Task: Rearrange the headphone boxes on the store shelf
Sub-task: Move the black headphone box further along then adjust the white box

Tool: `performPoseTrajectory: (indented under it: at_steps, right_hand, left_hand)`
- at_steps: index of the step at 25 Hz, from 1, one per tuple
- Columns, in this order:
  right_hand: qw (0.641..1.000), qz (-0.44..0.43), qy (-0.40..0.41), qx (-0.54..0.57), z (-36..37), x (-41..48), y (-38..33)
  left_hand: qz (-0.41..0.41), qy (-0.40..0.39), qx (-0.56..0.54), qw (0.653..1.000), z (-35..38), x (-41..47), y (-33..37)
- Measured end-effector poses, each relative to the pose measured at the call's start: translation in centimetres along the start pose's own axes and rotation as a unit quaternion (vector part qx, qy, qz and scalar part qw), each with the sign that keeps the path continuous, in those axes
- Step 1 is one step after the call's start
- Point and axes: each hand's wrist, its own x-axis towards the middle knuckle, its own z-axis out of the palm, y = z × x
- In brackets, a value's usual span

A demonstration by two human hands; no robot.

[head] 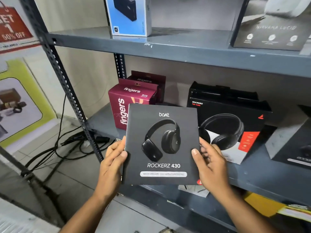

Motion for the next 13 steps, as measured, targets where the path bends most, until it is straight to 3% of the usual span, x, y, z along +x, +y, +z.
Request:
performPoseTrajectory:
  at_steps: [8, 13]
  right_hand:
    - [0.996, 0.005, 0.087, -0.015, -8.3, -4.2, -1.0]
    - [0.981, 0.049, 0.161, -0.098, -15.5, -7.4, -0.8]
  left_hand:
    - [0.024, -0.047, -0.020, 0.998, 6.9, -3.8, 3.0]
    - [0.059, -0.114, -0.029, 0.991, 13.5, -6.8, 1.8]
